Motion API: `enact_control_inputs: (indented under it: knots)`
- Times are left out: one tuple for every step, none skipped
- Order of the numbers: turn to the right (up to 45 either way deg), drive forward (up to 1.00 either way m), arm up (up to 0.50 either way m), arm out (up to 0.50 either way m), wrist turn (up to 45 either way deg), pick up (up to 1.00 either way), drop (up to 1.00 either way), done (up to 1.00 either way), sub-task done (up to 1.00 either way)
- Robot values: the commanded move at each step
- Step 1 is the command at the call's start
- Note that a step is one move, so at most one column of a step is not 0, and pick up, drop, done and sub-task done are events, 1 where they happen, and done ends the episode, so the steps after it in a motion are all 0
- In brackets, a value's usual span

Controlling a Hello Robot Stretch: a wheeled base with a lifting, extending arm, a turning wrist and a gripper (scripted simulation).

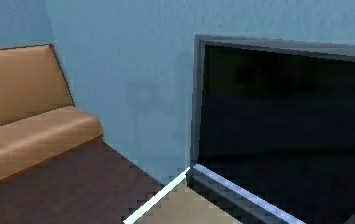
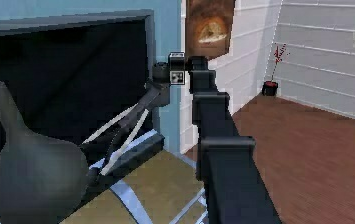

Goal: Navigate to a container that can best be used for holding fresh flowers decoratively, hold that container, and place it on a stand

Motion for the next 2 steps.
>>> enact_control_inputs:
  knots:
    - [0.0,0.0,0.0,0.0,39.0,0.0,0.0,0.0,0.0]
    - [0.0,0.0,0.0,0.0,0.0,0.0,1.0,0.0,0.0]
